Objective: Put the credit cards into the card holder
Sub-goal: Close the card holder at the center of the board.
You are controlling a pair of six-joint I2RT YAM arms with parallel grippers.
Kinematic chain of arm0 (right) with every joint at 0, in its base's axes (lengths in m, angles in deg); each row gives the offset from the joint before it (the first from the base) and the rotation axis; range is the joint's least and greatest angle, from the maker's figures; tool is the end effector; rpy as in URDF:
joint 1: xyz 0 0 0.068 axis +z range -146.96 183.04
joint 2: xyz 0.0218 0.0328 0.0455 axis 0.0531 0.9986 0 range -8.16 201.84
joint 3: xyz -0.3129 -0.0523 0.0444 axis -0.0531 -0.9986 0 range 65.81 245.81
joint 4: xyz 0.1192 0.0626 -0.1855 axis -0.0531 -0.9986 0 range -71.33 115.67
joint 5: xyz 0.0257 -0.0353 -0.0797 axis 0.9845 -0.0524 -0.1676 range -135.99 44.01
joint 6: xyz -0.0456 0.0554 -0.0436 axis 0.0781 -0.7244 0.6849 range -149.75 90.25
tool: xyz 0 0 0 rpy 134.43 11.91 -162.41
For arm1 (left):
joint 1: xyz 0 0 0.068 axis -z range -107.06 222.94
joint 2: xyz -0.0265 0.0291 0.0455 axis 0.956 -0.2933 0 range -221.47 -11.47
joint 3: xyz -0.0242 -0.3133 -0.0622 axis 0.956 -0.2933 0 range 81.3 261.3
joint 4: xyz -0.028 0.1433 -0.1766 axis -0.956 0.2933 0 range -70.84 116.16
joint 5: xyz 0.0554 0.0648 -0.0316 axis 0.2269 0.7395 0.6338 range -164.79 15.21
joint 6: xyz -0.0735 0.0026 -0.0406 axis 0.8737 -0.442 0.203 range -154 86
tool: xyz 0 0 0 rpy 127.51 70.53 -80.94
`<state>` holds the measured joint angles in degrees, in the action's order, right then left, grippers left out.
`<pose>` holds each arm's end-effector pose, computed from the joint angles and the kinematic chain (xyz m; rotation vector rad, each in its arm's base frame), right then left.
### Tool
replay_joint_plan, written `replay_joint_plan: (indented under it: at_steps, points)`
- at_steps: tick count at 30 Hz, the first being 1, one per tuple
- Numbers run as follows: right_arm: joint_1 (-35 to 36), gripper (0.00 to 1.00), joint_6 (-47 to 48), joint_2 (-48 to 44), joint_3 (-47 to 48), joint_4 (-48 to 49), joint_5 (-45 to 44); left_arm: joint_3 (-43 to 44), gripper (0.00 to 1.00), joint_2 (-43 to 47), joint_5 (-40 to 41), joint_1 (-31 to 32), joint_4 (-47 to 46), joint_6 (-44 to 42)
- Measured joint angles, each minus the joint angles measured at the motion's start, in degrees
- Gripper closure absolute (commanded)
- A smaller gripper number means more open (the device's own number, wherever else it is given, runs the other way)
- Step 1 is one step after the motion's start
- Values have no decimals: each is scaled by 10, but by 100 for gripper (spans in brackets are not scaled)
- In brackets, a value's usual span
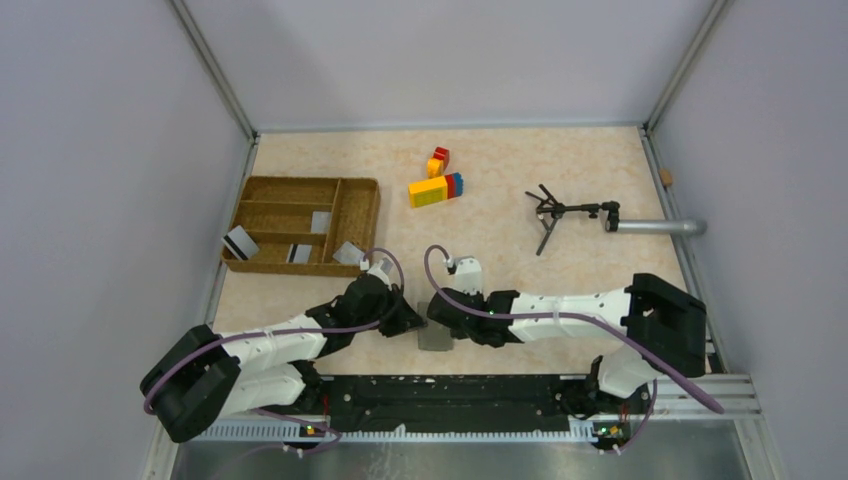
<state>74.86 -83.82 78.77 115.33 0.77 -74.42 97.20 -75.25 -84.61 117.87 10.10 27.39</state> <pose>0.1179 0.2467 0.2231 -0.2293 2.4708 0.2579 0.1196 -0.1371 0.1866 -0.2579 2.5059 -1.0943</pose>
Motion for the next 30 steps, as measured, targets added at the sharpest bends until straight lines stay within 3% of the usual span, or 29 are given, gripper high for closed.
replay_joint_plan:
  at_steps: [20,30]
  points:
    - [-15,82,-21,-4,-1,-28,-16,0,100,0,0,0,0,0]
    - [-30,87,-22,-21,-19,5,0,0,100,0,0,0,0,0]
